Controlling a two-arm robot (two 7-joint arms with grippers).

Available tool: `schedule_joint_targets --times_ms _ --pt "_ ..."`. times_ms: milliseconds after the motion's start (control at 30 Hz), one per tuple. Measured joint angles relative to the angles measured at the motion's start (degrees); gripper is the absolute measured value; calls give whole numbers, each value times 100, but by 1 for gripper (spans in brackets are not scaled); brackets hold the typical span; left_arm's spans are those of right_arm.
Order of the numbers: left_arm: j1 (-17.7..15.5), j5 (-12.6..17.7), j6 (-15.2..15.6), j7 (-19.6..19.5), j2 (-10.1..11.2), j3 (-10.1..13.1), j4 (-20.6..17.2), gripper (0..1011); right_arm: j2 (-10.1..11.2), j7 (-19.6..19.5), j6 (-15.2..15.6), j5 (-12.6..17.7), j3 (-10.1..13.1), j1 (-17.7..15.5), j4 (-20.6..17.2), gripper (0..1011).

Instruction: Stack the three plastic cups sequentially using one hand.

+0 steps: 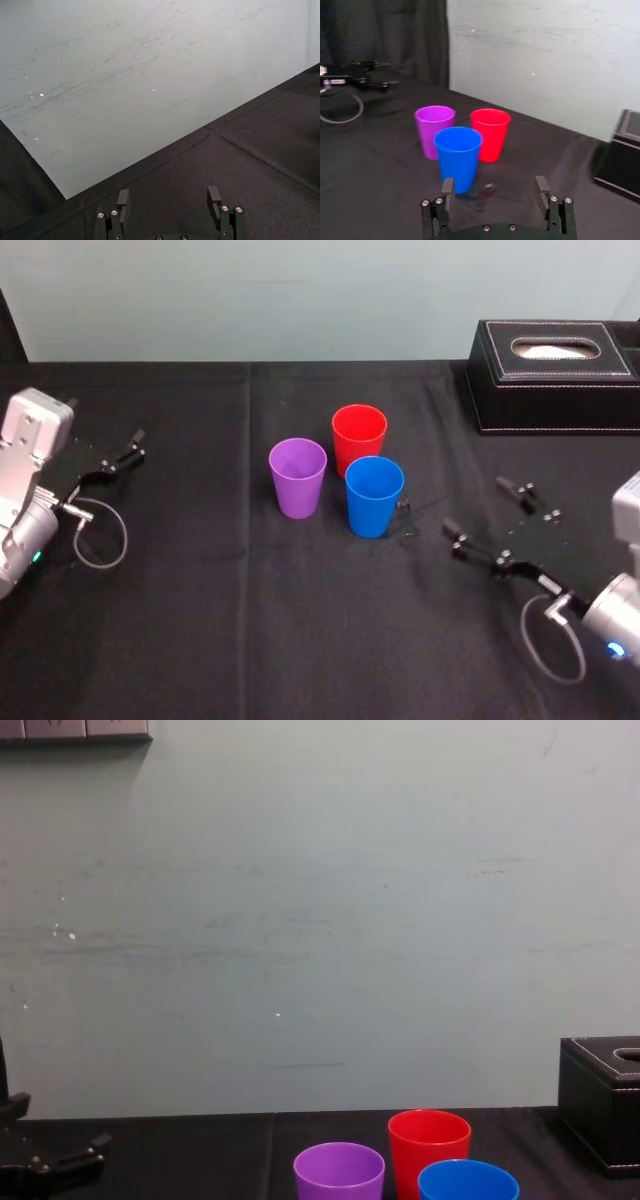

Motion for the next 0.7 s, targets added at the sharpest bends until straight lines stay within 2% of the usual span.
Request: schedule_joint_targets --times_ms 300,700 --pt "0 0 0 0 0 0 0 1005 -309 75 74 -268 -200 108 78 1003" --pt "0 0 0 0 0 0 0 1004 -862 89 446 -622 -432 610 373 1003"
